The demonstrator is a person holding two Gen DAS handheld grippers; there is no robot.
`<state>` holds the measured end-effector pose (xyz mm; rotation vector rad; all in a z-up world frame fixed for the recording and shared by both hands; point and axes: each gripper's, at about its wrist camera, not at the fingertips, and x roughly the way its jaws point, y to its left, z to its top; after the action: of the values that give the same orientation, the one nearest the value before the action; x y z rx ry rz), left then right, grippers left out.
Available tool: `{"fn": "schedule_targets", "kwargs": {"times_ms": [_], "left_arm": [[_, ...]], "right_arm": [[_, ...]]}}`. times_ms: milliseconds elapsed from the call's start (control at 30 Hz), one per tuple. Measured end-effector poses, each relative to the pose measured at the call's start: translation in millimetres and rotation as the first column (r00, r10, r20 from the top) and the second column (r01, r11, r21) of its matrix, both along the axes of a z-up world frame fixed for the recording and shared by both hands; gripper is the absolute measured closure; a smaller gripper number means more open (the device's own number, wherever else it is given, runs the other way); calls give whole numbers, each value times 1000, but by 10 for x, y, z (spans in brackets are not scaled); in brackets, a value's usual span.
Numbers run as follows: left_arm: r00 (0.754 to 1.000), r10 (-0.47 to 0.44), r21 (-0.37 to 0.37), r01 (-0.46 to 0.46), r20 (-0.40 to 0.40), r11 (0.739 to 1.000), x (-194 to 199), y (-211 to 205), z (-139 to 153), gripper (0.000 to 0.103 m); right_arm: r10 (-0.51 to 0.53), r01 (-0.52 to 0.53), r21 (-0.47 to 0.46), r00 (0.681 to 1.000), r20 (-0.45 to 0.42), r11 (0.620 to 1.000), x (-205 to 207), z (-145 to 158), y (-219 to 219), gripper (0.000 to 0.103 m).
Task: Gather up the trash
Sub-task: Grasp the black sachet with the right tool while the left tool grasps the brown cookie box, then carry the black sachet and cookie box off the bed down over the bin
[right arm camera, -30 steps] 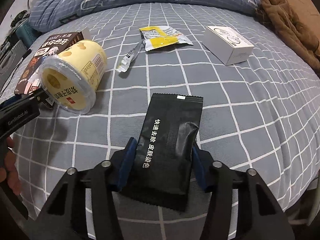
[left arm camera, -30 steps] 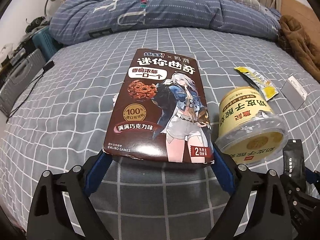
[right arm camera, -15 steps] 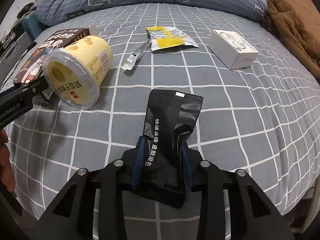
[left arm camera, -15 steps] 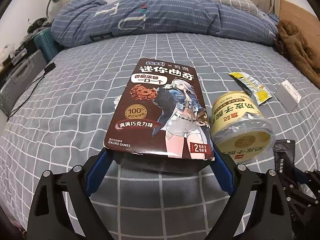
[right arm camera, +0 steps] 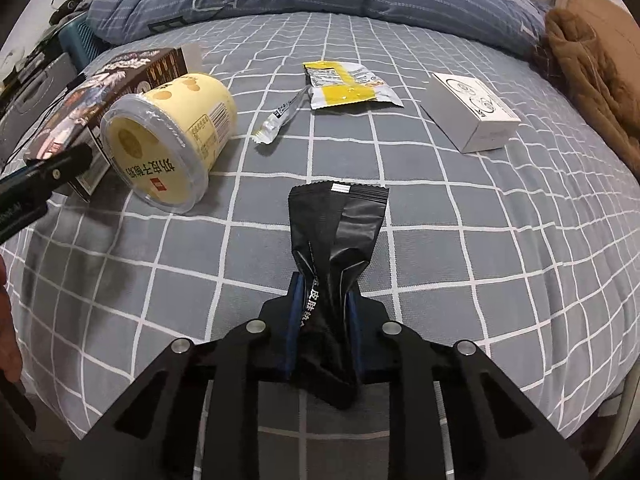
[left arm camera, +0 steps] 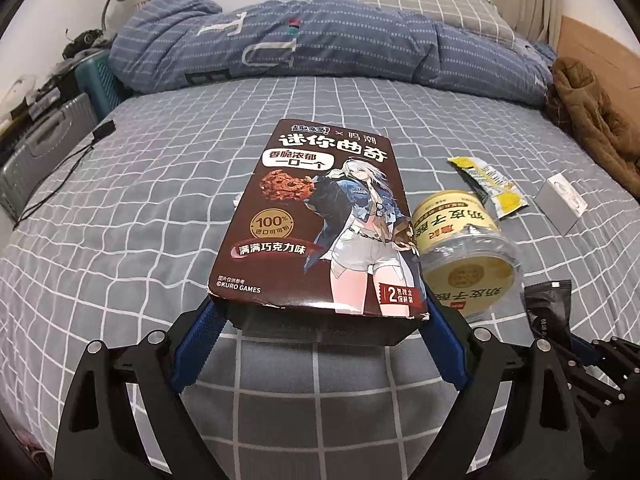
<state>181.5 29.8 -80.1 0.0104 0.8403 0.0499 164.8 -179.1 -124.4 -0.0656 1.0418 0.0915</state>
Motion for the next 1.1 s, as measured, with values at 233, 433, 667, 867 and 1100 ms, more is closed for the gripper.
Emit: {"fn": "schedule_targets", "kwargs": {"times_ms": [233,433,667,867,1100], "left_arm": [[999,16,-10,-15,29,1000,-117,15,76,15],[998,33,-24,-32,48,999,-243,14,136,15],[996,51,-31,-49,75,998,-399,-8,221,15],[997,46,-4,-46,69,999,-458,-84,205,16],[997,71,-4,-71,20,997,-350,-30,-51,10]], "right_arm": [[7,-7,14,1000,8,1000,-21,22,-10,89],[4,-4,2,1000,21,1000,-34,80,-41,89],[5,-5,1,999,41,1000,-103,170,-92,89],[5,-6,19,998,58,1000,-193,257,-130,89],[14,-15,23,998,55,1000,-220,266,-151,89]]}}
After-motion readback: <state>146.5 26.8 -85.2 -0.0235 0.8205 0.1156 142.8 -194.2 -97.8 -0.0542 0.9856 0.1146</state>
